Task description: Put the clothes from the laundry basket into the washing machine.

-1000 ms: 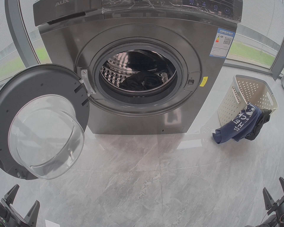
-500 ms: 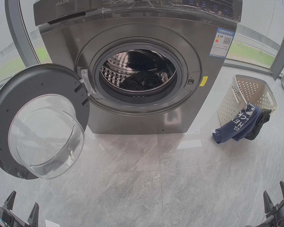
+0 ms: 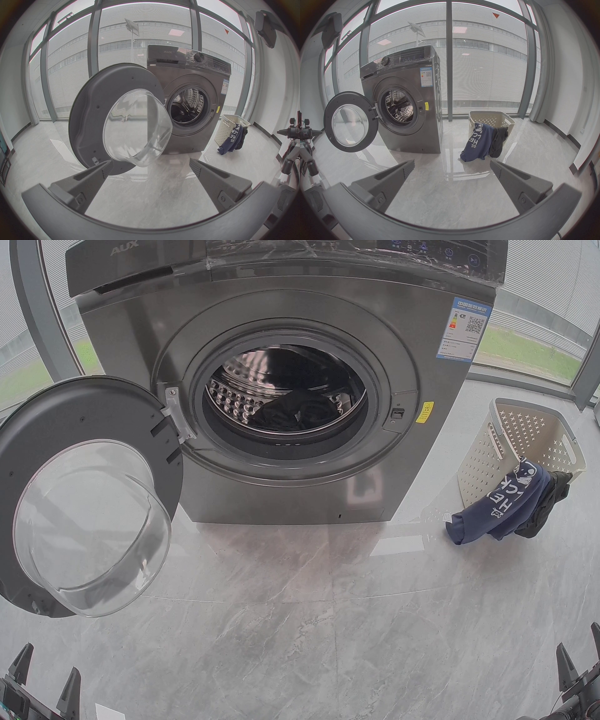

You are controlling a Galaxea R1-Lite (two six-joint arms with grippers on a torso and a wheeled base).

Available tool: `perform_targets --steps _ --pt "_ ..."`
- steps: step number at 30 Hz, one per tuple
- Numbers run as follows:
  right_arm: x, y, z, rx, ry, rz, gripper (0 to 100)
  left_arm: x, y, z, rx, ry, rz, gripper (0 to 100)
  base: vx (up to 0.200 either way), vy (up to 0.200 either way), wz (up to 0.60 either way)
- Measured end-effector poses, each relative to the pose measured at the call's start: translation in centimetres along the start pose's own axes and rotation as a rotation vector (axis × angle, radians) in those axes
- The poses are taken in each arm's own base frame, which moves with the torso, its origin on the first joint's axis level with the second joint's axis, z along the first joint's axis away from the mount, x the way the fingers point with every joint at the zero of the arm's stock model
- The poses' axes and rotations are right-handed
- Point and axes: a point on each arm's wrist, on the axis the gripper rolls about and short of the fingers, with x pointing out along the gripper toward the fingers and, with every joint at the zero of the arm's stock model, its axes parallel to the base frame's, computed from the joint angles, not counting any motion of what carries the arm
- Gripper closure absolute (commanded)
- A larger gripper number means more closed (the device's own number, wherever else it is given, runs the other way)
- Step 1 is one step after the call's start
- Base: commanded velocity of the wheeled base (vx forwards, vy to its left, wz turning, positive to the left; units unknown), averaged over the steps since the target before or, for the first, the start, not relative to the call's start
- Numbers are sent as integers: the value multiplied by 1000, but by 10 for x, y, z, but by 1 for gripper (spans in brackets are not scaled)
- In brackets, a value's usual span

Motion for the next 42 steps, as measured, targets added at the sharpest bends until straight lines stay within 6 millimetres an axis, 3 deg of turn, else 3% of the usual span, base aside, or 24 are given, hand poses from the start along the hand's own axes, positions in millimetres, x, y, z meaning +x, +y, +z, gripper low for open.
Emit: perform_targets --steps 30,42 --pt "0 0 0 0 1 0 0 0 0 0 -11 1 0 0 0 -200 0" --pt "0 0 0 0 1 0 0 0 0 0 1 0 0 0 0 -33 0"
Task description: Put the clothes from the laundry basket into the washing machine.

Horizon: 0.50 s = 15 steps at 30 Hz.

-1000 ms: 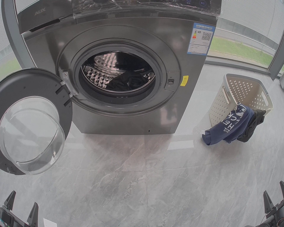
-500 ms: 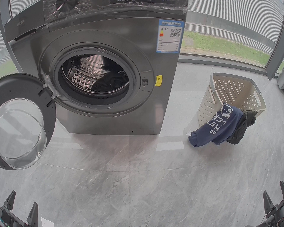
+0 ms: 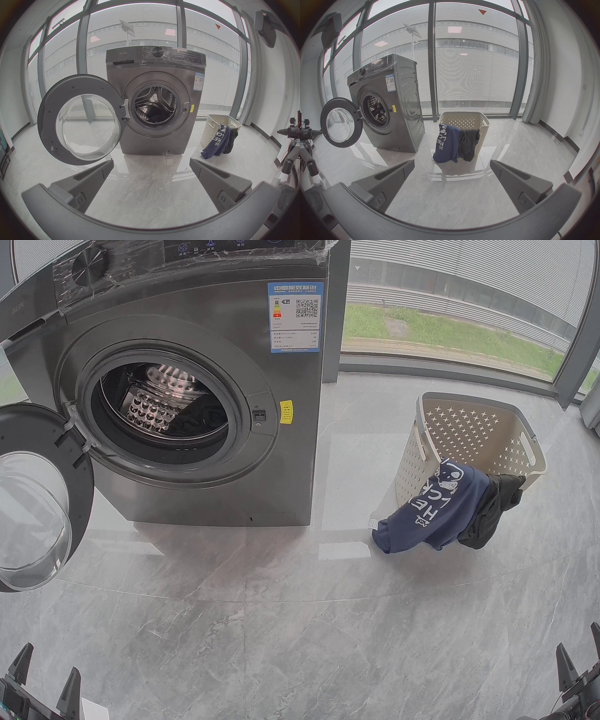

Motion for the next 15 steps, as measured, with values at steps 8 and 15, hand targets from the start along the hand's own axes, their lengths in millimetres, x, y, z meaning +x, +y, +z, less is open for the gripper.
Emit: perform_targets --steps 8,15 --pt "0 0 0 -1 1 0 0 0 0 0 -5 1 -1 0 0 -200 0" --pt "0 0 0 -1 1 1 0 0 0 0 -8 2 -1 0 0 -143 0"
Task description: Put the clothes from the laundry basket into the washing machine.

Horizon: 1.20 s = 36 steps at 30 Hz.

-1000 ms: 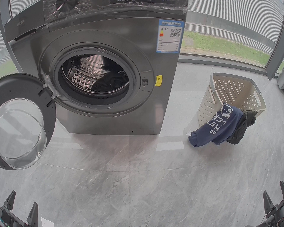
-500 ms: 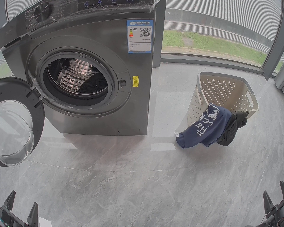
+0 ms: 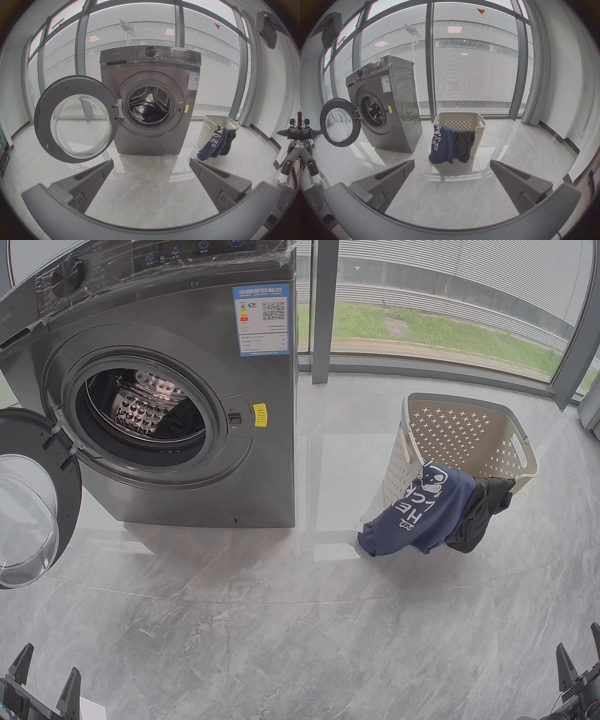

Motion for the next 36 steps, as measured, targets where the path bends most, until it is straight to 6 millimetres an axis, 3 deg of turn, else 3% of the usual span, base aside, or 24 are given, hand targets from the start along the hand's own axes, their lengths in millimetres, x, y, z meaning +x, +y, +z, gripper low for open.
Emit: perform_targets --steps 7,18,30,36 --pt "0 0 0 -1 0 -1 0 0 0 0 1 -1 0 0 0 0 0" --pt "0 0 0 0 1 0 0 0 0 0 -19 1 6 0 0 -200 0" --pt "0 0 0 0 1 0 0 0 0 0 -17 1 6 0 0 0 0" --pt "0 0 0 0 1 -1 0 0 0 0 -17 1 5 0 0 -200 0"
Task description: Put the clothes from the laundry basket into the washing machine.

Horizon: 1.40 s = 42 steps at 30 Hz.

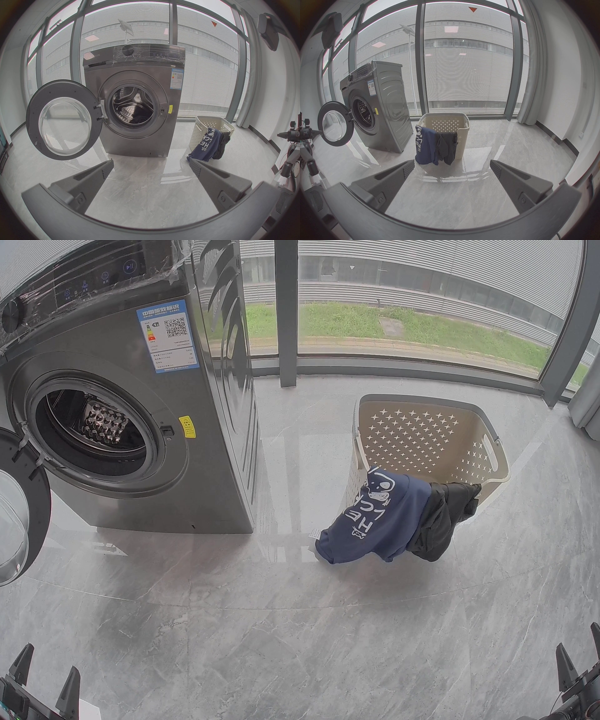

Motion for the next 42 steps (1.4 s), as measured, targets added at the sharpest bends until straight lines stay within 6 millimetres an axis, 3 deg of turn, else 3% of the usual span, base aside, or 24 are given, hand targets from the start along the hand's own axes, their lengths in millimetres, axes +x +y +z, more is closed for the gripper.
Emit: perform_targets --steps 6,25,42 --pt "0 0 0 0 0 1 0 0 0 0 -1 0 1 0 0 -200 0" --pt "0 0 0 0 1 0 0 0 0 0 -2 0 2 0 0 0 0" --pt "0 0 0 0 1 1 0 0 0 0 -2 1 5 0 0 -165 0"
